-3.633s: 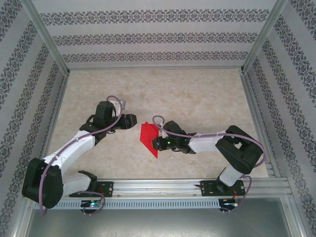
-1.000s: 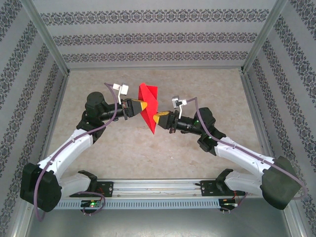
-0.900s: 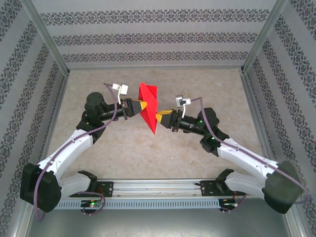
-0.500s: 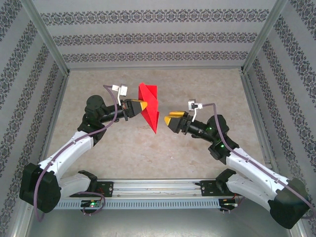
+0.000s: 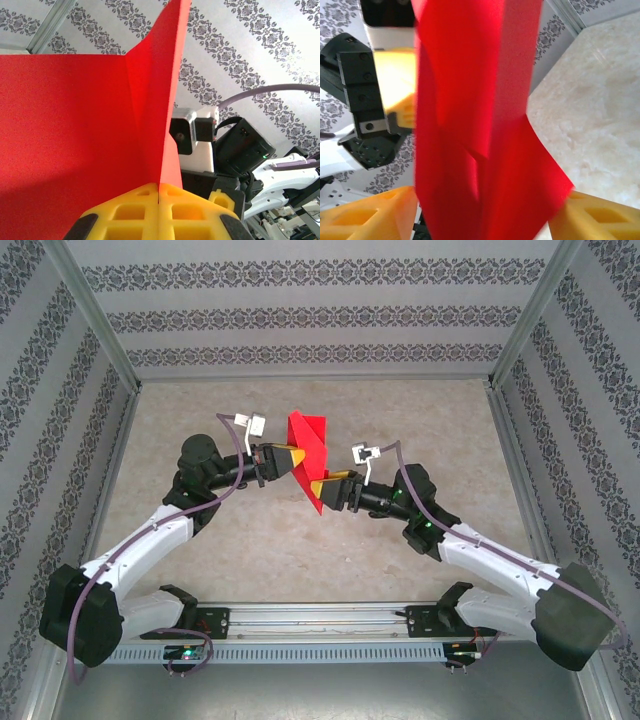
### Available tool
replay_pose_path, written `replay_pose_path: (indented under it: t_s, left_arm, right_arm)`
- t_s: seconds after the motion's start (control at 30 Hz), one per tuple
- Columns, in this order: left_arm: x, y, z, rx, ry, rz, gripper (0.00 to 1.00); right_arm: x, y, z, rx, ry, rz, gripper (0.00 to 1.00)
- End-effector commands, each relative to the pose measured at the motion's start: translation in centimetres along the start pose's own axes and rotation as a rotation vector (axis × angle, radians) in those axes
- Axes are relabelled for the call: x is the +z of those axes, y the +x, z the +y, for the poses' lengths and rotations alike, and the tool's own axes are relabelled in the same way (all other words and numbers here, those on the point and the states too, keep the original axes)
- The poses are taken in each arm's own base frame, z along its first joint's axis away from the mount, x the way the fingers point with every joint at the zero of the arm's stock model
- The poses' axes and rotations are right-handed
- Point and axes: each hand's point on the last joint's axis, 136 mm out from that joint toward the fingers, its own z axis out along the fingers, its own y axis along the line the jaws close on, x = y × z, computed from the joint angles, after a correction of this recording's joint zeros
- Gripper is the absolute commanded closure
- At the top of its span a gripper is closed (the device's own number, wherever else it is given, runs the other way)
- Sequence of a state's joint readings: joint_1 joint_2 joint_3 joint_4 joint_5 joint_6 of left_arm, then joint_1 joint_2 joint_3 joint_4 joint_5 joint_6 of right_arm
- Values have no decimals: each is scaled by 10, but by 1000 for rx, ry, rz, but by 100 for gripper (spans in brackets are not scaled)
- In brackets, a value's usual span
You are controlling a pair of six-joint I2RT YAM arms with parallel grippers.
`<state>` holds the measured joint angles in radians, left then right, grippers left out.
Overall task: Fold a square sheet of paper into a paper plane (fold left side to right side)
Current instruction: Turn over the paper at the center of the table.
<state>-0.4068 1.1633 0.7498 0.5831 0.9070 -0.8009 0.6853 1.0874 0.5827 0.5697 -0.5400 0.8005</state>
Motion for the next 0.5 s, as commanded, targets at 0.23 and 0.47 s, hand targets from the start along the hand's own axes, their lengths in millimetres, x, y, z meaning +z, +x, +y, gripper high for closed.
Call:
replay_pose_path:
  t_s: [0.23,0.47]
  left_arm:
    - [5,-6,-8,6,45,-37,98]
    - [6,-3,-3,-7,42,-35,96]
  right_arm:
    - [-5,-26,28,-95,-57,-80,57]
    - [-7,-28,27,-103,-39,-87,73]
